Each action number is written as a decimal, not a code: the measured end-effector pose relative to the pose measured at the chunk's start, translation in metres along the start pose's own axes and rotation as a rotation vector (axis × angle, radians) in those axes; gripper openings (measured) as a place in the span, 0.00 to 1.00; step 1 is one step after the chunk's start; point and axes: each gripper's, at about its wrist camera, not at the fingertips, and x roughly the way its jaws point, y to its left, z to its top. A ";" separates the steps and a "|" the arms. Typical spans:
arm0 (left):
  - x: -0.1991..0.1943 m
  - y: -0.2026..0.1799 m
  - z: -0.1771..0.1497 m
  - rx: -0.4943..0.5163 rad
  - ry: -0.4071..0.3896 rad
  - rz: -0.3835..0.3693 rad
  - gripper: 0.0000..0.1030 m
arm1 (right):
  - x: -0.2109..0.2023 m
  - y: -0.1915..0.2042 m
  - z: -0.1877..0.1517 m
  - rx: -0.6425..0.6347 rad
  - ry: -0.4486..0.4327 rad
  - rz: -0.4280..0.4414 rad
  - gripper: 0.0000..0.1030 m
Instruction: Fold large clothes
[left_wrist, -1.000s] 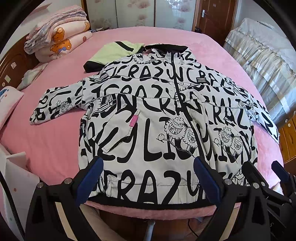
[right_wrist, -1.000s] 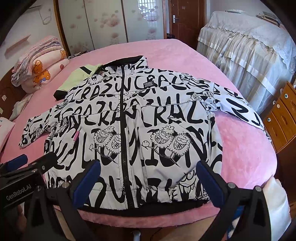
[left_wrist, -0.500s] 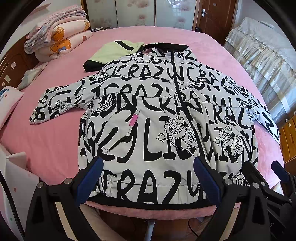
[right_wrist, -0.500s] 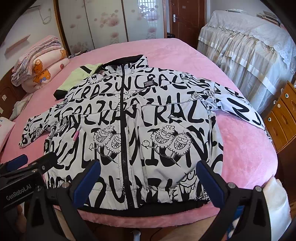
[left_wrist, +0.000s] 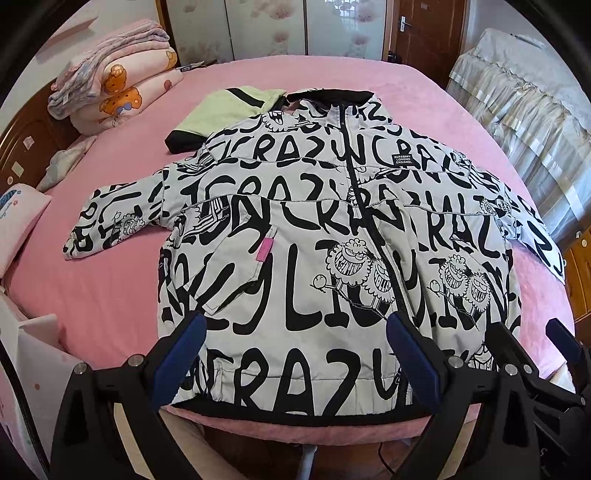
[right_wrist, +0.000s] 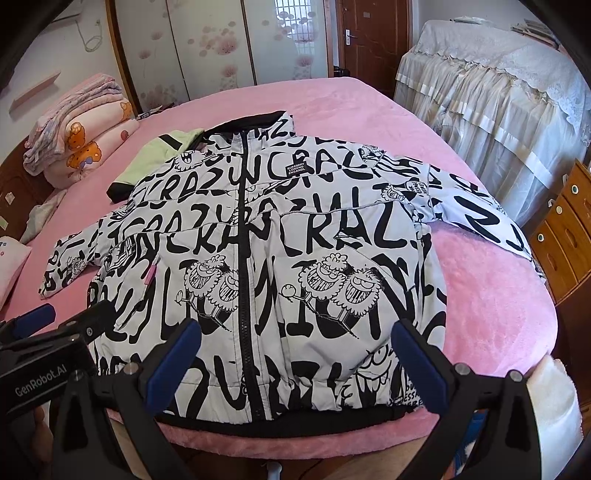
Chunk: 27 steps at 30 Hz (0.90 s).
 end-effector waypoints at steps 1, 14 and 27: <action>-0.001 0.000 0.001 0.005 -0.005 0.003 0.94 | 0.002 -0.004 0.003 0.002 0.000 0.002 1.00; -0.010 -0.058 0.047 0.098 -0.115 -0.027 0.95 | 0.005 -0.029 0.035 0.011 -0.067 0.041 1.00; 0.001 -0.167 0.127 0.189 -0.259 -0.218 0.95 | 0.020 -0.148 0.092 0.194 -0.157 -0.093 1.00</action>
